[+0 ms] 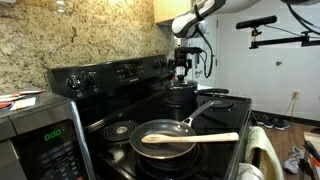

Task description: Pick the lid up from the stove and put it on the pot

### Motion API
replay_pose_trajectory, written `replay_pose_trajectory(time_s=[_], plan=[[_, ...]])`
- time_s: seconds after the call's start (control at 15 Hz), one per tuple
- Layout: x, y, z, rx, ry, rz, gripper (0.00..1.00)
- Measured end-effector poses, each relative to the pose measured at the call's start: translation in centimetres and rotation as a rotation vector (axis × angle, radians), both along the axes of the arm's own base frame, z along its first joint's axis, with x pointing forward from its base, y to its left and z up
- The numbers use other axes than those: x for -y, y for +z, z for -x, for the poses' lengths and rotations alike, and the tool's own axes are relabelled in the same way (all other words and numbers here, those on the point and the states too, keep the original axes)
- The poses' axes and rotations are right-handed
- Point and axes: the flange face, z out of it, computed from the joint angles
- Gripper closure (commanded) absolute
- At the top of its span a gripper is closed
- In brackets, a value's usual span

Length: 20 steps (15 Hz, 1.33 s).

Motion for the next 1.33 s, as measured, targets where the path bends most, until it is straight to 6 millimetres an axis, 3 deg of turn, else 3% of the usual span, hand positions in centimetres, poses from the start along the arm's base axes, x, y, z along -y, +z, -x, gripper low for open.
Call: replay_pose_trajectory(time_s=[0.33,0.53,1.33], plan=[[-2.9,4.3,1.7,-0.048,0.129,-0.035,0.00],[-4.1,5.4,2.6,-0.072,0.160,-0.048,0.00],[-9.3,1.8,8.9,-0.145,0.212,-0.076,0.00]])
